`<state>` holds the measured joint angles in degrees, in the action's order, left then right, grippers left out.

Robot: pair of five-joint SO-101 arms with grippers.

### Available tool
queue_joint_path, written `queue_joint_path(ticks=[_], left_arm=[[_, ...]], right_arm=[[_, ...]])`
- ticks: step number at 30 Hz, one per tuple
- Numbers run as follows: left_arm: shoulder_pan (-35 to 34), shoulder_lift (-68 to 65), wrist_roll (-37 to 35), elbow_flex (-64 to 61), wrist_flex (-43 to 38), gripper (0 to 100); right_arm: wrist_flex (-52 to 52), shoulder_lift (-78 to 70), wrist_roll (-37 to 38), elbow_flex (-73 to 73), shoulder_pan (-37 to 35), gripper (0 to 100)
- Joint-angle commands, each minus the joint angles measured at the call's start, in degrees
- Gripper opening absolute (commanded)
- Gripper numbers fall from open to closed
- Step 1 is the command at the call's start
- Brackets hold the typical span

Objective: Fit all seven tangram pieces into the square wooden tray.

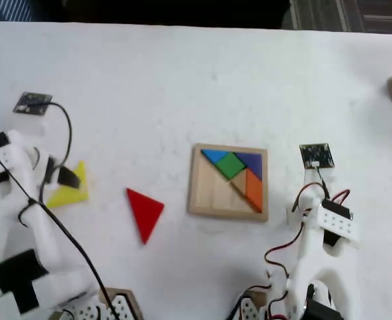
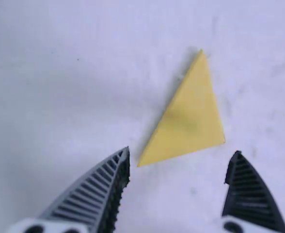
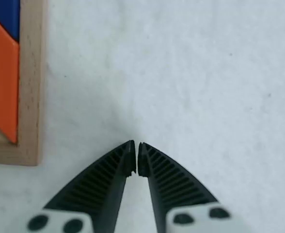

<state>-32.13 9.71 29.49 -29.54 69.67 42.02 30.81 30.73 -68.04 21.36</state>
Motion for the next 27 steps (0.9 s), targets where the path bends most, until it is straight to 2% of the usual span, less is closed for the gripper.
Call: queue_joint_path(ticks=[1, 4, 9, 14, 18, 24, 27], left_arm=[[2.24, 5.05, 0.35, -3.16, -1.32, 32], [2.24, 5.23, 1.85, -6.33, -4.57, 32], [2.15, 5.23, 18.73, -12.04, -11.96, 32], [1.89, 5.23, 17.05, -15.03, -20.75, 35], [1.98, 5.14, 15.21, -15.30, -22.33, 40], [2.15, 5.05, 15.74, -15.21, -22.33, 40], [2.33, 4.00, 15.74, -16.09, -25.49, 40]], right_arm=[[0.66, 2.15, 0.62, 0.35, -0.48, 1.9], [0.66, 2.15, 0.62, 0.35, -0.48, 1.9], [0.66, 2.15, 0.62, 0.35, -0.48, 1.9], [0.66, 2.15, 0.62, 0.35, -0.48, 1.9], [0.66, 2.15, 0.62, 0.35, -0.48, 1.9], [0.66, 2.15, 0.62, 0.35, -0.48, 1.9], [0.66, 2.15, 0.62, 0.35, -0.48, 1.9]])
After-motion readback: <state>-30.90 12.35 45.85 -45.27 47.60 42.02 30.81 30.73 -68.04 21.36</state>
